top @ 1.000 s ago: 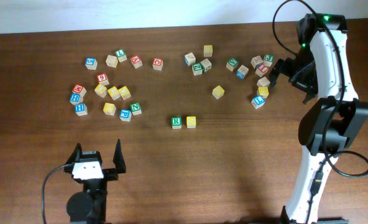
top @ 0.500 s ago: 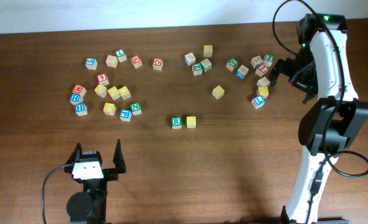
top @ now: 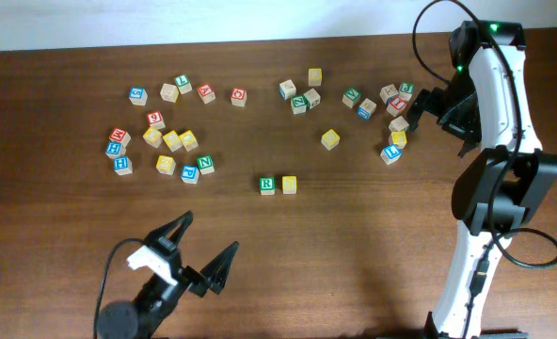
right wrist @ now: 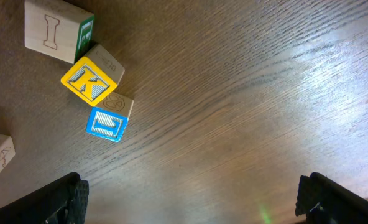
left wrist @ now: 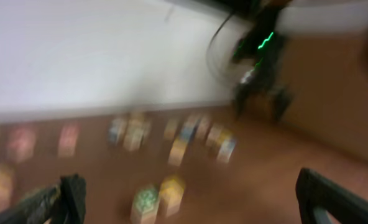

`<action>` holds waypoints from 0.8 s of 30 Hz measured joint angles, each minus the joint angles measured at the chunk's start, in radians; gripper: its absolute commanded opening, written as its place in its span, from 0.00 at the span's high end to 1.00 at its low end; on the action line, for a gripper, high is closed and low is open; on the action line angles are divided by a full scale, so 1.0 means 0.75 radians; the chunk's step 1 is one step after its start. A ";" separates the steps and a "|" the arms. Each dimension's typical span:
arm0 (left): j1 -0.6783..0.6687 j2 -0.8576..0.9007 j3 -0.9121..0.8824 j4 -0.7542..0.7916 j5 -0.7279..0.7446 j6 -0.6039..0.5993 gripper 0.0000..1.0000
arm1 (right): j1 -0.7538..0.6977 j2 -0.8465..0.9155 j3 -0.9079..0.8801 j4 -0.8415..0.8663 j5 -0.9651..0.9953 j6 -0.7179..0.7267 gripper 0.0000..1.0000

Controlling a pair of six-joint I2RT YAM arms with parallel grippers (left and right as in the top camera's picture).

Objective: Spell out RSS
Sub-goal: 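Move left gripper over the left block cluster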

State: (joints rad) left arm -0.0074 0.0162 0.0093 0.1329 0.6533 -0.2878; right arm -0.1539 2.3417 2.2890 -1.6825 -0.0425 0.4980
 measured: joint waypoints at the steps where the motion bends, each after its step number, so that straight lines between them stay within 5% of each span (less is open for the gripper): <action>1: 0.000 0.000 0.000 0.156 0.026 -0.043 0.01 | 0.000 0.000 0.000 0.002 0.001 -0.001 0.02; 5: -0.001 -0.007 0.026 0.583 0.014 -0.169 0.01 | 0.000 0.000 0.000 0.003 0.001 0.000 0.02; 10: -0.001 0.020 0.182 0.500 -0.201 -0.226 0.01 | 0.000 0.000 0.000 0.004 0.001 0.000 0.02; 13: -0.001 0.136 0.423 0.216 -0.315 -0.146 0.01 | 0.000 0.000 0.000 0.003 0.001 0.000 0.02; 19: -0.001 0.763 1.202 -0.850 -0.443 0.189 0.01 | 0.000 0.000 0.000 0.003 -0.004 0.000 0.02; 24: -0.001 1.186 1.585 -1.213 -0.449 0.342 0.01 | 0.000 0.000 0.000 0.004 -0.004 -0.001 0.02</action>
State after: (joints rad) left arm -0.0082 0.9054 1.1984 -0.7765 0.3168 -0.0311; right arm -0.1539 2.3417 2.2890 -1.6798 -0.0452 0.4973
